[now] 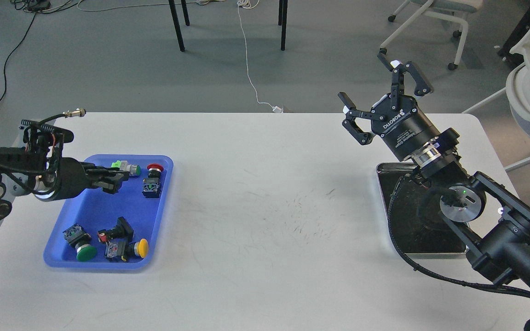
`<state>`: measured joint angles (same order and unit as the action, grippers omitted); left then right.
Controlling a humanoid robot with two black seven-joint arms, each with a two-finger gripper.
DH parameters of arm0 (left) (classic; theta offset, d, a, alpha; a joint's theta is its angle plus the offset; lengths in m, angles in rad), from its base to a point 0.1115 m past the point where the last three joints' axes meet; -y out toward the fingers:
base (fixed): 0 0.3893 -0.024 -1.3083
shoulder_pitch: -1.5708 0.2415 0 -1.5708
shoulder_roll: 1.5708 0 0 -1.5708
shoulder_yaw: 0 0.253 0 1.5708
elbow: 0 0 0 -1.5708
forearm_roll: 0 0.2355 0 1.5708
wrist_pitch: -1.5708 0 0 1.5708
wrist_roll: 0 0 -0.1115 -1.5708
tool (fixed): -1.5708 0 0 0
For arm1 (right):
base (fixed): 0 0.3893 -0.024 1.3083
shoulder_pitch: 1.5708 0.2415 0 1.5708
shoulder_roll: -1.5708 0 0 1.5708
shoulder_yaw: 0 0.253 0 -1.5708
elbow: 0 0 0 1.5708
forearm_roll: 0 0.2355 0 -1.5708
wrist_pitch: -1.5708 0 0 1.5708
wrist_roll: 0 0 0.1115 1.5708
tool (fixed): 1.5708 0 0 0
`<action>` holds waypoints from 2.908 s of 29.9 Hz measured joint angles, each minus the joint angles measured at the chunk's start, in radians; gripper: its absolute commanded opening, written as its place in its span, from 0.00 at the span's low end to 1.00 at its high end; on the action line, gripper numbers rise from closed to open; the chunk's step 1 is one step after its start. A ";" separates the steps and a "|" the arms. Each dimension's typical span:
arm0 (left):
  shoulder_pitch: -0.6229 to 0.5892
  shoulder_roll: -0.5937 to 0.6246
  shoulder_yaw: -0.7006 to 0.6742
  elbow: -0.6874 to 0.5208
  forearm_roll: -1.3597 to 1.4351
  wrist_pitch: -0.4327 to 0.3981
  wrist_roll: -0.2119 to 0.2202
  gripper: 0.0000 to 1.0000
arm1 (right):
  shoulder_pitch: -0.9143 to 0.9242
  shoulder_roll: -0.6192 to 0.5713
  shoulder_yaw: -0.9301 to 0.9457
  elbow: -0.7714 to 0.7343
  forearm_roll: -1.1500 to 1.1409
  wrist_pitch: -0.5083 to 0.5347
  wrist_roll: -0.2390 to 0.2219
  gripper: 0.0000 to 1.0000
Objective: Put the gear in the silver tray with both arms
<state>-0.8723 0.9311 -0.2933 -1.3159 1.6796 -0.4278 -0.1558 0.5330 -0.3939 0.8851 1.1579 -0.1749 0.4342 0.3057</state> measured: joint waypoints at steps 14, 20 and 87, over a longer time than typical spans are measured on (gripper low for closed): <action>-0.095 -0.466 0.036 -0.003 0.064 -0.047 0.065 0.16 | 0.010 -0.139 0.134 0.020 0.030 -0.040 -0.010 0.98; -0.100 -0.622 0.126 0.024 0.136 -0.053 0.095 0.16 | 0.051 -0.135 0.130 0.017 0.031 -0.100 -0.013 0.98; 0.061 -0.587 -0.413 0.523 -1.726 0.028 -0.030 0.97 | 0.629 -0.290 -0.726 0.012 -0.301 -0.105 -0.011 0.98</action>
<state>-0.8111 0.3445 -0.7063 -0.7934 -0.0466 -0.3999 -0.1853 1.1625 -0.6838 0.1588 1.1701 -0.4764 0.3287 0.2950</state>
